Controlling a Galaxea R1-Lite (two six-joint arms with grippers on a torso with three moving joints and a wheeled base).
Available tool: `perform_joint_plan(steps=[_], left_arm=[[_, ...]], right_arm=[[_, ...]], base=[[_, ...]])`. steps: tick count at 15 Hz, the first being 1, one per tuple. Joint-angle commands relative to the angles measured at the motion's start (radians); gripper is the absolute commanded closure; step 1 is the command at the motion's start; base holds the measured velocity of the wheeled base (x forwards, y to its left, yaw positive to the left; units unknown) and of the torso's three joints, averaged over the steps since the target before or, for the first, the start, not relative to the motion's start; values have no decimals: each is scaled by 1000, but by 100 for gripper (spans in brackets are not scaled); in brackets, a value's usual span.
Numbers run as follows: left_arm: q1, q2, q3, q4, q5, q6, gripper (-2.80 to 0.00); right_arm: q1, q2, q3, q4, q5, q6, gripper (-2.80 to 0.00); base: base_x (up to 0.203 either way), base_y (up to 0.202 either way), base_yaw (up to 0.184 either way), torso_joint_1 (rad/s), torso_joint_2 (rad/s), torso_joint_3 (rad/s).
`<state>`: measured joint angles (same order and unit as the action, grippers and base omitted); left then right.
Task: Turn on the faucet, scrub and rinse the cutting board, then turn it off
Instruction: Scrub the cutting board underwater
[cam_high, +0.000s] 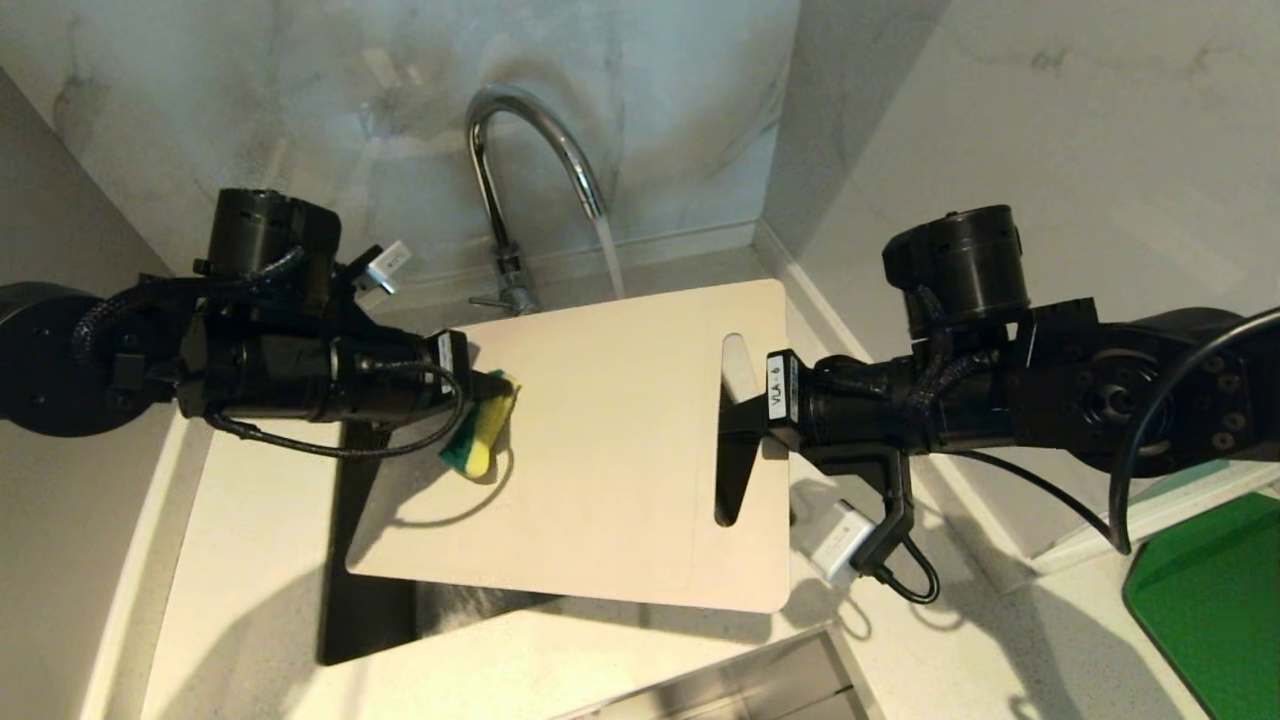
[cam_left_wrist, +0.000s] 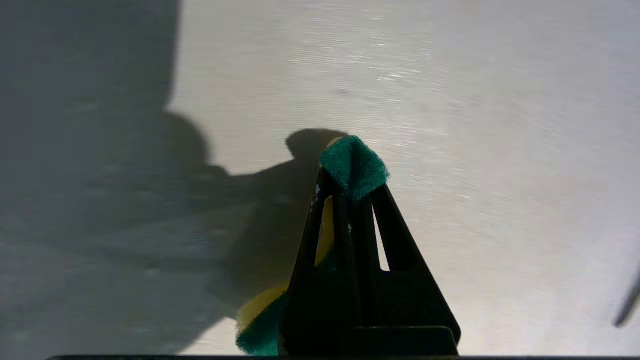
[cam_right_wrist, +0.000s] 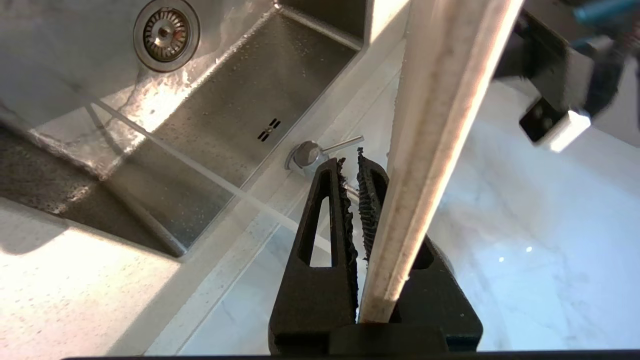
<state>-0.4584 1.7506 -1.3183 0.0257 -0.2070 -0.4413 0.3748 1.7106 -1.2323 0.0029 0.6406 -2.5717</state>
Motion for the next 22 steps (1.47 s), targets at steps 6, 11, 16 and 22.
perform_joint_plan(steps=[6,11,16,22], left_arm=[[109,59,11,-3,-9,35,0],[15,36,28,-28,-10,9,0],[-86,36,-17,-52,-9,-138,0],[-151,14,-38,-63,1,-174,0]], right_arm=[[-2,-16,1,0,4,-10,0],[-2,-19,-3,-1,4,9,0],[-2,-16,0,-1,2,12,0],[-2,-14,-4,-3,2,20,0]], base=[[0,0,0,0,0,0],[0,0,0,0,0,0],[0,0,0,0,0,0],[0,0,0,0,0,0]])
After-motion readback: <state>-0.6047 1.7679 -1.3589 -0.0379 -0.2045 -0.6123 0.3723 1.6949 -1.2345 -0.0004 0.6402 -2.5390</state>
